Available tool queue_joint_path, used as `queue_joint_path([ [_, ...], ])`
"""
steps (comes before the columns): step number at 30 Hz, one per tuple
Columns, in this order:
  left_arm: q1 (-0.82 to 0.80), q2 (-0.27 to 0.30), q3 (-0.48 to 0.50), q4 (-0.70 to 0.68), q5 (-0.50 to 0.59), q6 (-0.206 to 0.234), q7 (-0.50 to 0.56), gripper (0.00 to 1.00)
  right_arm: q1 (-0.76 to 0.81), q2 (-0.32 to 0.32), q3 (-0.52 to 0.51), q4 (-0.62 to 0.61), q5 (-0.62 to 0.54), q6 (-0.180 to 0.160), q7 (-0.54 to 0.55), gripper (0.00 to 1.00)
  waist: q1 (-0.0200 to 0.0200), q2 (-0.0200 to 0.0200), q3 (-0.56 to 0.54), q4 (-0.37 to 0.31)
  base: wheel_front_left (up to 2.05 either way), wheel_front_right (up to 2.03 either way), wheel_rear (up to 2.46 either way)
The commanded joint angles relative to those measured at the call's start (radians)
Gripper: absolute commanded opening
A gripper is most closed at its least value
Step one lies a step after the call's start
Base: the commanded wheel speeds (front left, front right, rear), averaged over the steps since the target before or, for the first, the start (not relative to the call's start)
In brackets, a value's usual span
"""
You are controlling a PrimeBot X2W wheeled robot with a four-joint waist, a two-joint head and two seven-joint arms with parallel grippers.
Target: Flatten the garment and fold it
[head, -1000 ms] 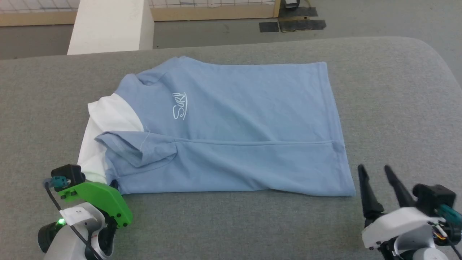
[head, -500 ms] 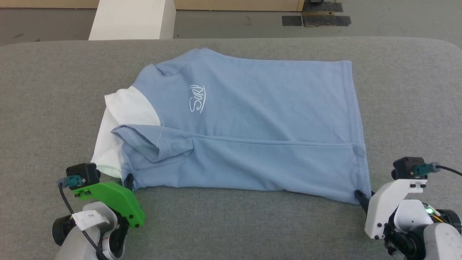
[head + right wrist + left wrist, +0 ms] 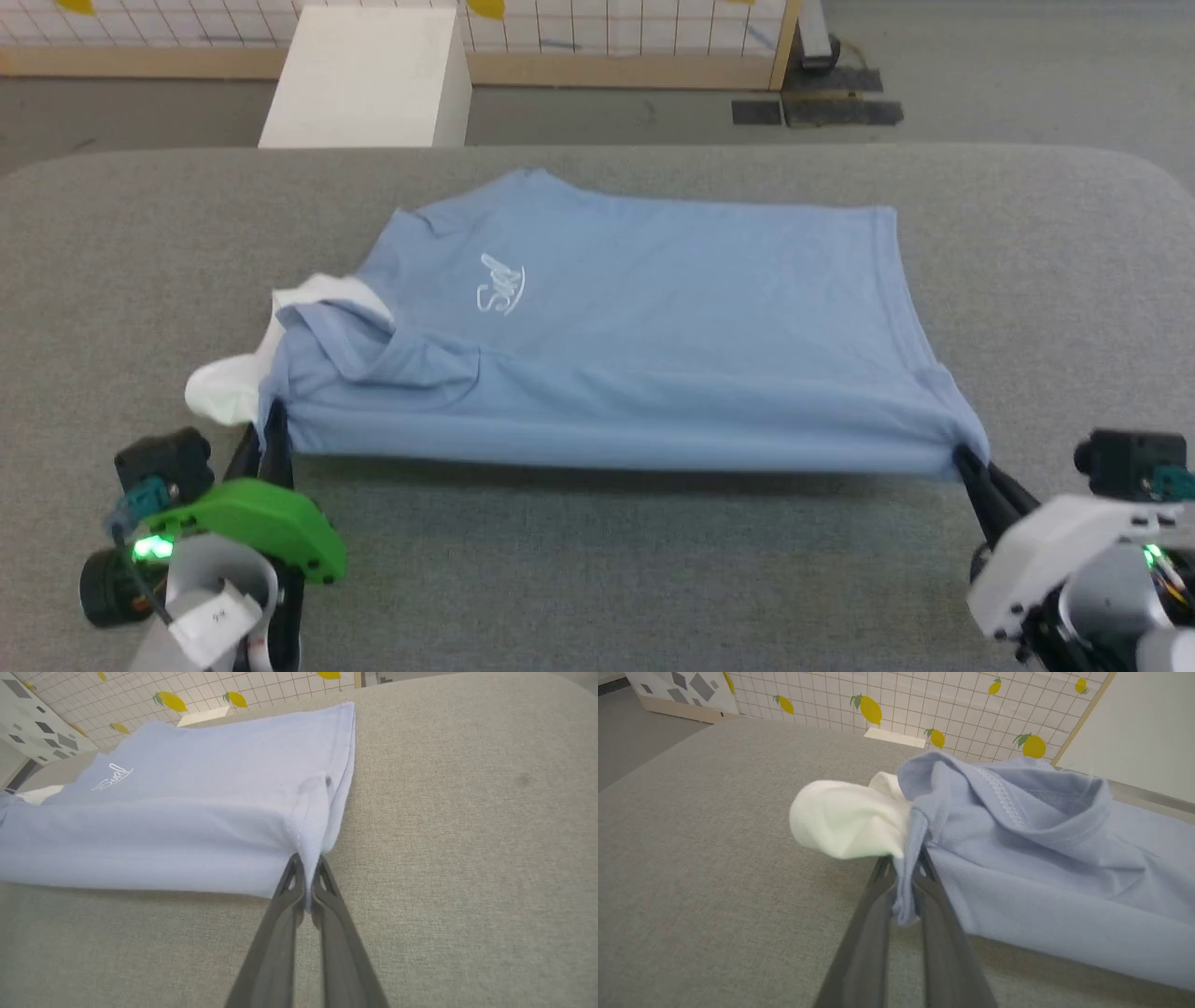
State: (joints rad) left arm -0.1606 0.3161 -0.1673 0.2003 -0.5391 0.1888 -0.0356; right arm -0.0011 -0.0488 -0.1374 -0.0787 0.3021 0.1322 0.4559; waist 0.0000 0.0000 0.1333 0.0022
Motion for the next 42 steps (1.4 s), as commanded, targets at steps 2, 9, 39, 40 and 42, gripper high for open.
queue_joint_path([
  [2, 0.069, 0.024, 0.008, -0.060, 0.016, 0.037, 0.020, 0.00, 0.066, -0.001, -0.018, -0.045, 0.013, -0.002, 0.008, 0.00, 0.0000, 0.0000, -0.035, 0.001, 0.00, 0.00, 0.00],
  [9, 0.275, 0.066, -0.025, -0.205, 0.018, 0.091, 0.164, 0.00, 0.255, -0.001, -0.091, -0.123, 0.017, -0.002, 0.165, 0.00, 0.0000, 0.0000, -0.033, 0.004, 0.00, 0.00, 0.00],
  [39, 0.053, 0.191, -0.059, -0.296, 0.079, -0.063, 0.135, 1.00, 0.112, -0.001, 0.007, -0.012, -0.066, -0.002, -0.449, 1.00, 0.0000, 0.0000, 0.053, -0.053, 0.00, 0.00, 0.00],
  [40, 0.005, 0.196, -0.067, -0.283, 0.090, -0.084, 0.120, 1.00, 0.097, -0.001, 0.014, -0.017, -0.076, -0.002, -0.484, 1.00, 0.0000, 0.0000, 0.068, -0.060, 0.00, 0.00, 0.00],
  [42, -0.090, 0.205, -0.084, -0.247, 0.106, -0.129, 0.098, 1.00, 0.071, -0.001, 0.026, -0.024, -0.087, -0.002, -0.528, 1.00, 0.0000, 0.0000, 0.099, -0.071, 0.00, 0.00, 0.00],
])
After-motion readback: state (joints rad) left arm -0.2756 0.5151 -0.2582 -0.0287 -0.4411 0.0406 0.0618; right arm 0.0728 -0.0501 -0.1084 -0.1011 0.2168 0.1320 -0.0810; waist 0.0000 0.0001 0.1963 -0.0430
